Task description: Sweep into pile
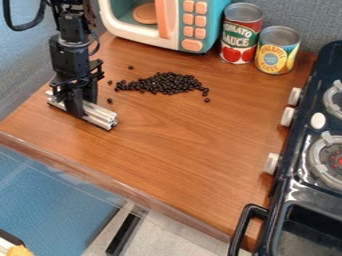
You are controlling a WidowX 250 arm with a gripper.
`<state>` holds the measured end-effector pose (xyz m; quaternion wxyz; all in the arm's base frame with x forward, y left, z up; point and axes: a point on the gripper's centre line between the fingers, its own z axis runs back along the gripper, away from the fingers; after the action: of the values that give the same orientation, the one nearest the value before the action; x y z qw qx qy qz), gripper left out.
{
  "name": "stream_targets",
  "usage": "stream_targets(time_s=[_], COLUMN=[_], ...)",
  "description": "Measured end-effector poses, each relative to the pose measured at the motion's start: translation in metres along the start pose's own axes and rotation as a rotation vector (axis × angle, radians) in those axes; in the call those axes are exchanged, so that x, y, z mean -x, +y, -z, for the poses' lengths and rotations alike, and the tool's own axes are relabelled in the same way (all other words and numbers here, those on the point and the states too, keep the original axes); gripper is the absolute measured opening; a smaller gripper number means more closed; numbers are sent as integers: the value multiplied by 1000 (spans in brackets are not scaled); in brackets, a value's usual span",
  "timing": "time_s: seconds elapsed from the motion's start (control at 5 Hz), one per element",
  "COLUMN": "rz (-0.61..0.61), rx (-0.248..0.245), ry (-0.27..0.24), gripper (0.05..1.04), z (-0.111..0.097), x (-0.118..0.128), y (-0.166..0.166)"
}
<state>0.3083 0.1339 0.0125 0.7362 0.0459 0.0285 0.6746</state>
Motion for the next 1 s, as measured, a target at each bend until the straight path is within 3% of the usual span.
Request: stream_targets(time_s=[0.8, 1.0], rz=[29, 44], rx=[47, 82], ry=[-36, -28], gripper=[373, 373], z=[-3, -7], x=[17, 32], y=[-21, -36])
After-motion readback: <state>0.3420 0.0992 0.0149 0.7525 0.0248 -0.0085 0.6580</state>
